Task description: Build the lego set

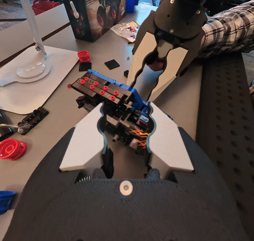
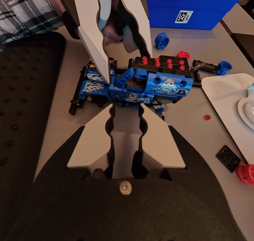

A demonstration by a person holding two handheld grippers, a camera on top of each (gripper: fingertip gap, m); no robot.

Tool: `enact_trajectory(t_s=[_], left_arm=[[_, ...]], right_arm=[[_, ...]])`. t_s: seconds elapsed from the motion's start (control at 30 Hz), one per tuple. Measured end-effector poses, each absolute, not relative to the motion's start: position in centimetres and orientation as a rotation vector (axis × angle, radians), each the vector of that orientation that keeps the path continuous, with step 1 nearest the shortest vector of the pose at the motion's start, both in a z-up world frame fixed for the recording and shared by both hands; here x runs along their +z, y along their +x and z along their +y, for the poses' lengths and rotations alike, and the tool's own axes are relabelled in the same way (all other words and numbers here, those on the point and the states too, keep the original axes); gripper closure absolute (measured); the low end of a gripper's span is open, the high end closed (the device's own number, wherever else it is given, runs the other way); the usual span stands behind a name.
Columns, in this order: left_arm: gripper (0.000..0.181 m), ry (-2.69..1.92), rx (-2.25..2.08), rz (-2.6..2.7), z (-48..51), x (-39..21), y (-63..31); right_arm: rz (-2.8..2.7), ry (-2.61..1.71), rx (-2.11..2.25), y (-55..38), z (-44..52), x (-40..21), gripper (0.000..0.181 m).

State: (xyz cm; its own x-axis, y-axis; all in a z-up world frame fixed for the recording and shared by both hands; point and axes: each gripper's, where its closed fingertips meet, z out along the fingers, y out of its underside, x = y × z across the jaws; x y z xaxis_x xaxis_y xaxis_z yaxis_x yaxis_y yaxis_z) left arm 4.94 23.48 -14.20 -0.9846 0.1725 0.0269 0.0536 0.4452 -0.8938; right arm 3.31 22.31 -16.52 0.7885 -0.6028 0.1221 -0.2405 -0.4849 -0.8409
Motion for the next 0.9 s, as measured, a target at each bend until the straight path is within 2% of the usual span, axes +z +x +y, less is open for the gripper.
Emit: enact_trajectory(t_s=[0.9], left_arm=[[0.125,-0.219,1.701,-2.557,23.6,-13.4,5.6]], right_arm=[[0.678,-2.059,-0.501,4.3,20.7,-17.3,0.144]])
